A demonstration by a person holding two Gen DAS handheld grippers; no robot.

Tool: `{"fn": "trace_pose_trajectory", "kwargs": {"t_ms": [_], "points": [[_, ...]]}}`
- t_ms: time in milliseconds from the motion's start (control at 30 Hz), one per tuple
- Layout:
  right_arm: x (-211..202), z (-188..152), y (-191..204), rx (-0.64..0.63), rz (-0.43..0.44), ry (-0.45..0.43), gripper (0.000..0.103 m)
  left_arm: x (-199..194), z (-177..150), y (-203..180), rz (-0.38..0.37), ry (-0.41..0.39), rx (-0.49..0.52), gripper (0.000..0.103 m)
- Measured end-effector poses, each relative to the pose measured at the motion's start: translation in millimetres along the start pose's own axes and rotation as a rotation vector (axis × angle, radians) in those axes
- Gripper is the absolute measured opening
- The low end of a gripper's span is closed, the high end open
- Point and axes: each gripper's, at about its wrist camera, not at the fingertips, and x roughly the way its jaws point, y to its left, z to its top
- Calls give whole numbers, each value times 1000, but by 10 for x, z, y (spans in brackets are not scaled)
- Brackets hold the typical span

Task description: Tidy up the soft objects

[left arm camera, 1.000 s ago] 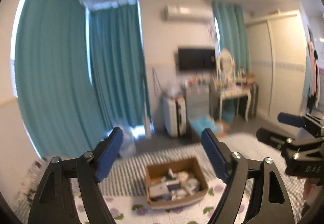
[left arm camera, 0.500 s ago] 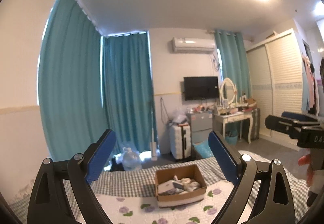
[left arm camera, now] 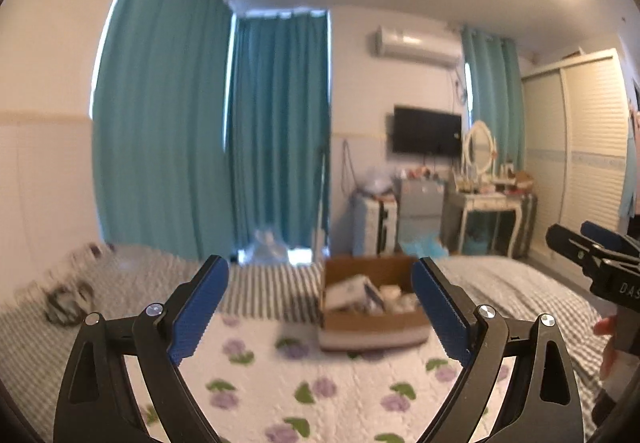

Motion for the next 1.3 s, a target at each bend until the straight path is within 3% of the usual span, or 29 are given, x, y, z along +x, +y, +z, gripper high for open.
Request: {"fn": "trace_pose_trajectory", "kwargs": {"t_ms": [133, 300, 633, 1300], "points": [[227, -209, 30, -23, -5, 56, 103, 149, -168, 33, -15, 22, -43, 94], [429, -381, -94, 16, 13, 113, 103, 226, -258, -38, 6, 42, 32, 94], [454, -368, -184, 69, 10, 115, 103, 326, -389, -54, -9, 81, 68, 94], [448, -405, 39, 3, 27, 129, 103, 270, -378, -180, -29, 86, 106, 94]]}}
